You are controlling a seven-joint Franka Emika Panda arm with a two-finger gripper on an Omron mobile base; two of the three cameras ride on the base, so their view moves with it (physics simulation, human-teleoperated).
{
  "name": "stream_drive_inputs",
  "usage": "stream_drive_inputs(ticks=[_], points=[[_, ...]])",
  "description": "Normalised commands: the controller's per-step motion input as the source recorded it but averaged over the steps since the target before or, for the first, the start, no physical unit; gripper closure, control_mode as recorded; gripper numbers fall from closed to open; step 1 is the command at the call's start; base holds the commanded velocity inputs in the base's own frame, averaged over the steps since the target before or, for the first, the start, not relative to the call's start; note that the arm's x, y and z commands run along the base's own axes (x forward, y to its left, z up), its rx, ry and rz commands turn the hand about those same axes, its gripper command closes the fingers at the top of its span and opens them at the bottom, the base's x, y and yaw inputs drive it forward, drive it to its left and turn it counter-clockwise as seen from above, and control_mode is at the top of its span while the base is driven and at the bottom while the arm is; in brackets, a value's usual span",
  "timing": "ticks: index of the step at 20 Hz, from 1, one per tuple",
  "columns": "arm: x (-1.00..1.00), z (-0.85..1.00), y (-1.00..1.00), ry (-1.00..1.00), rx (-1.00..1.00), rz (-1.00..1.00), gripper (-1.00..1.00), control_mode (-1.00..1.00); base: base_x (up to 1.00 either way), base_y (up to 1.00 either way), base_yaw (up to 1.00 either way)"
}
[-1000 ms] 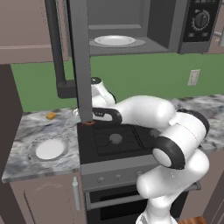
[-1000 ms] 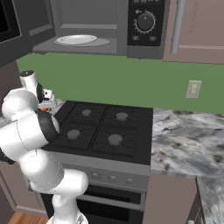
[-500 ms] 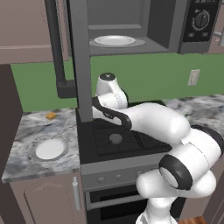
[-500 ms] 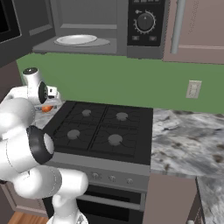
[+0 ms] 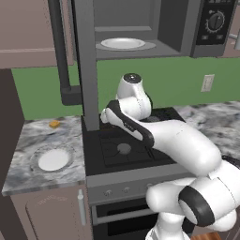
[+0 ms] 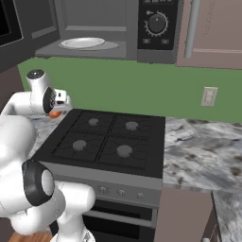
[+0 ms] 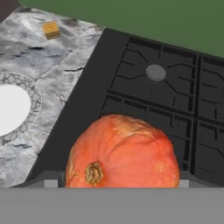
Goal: Pick the squash from the counter and place it in the microwave. Then turn on the microwave.
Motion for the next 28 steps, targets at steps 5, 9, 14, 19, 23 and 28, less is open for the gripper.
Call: stream_drive_inputs(ticks=[5,9,14,19,23,28], points=[[-0.26,0.4,-0.28,-0.07,0.01,0.0,1.0,-1.0,0.0,0.0,0.0],[-0.24,0.37,-0.24,-0.08,0.0,0.0,1.0,-1.0,0.0,0.0,0.0],[-0.26,0.36,-0.27,-0.07,0.0,0.0,1.0,-1.0,0.0,0.0,0.0],[-0.27,0.36,-0.26,-0.07,0.0,0.0,1.0,-1.0,0.0,0.0,0.0],[-0.23,0.38,-0.24,-0.06,0.0,0.0,1.0,-1.0,0.0,0.0,0.0],[-0.19,0.41,-0.22,-0.06,0.0,0.0,1.0,-1.0,0.0,0.0,0.0]])
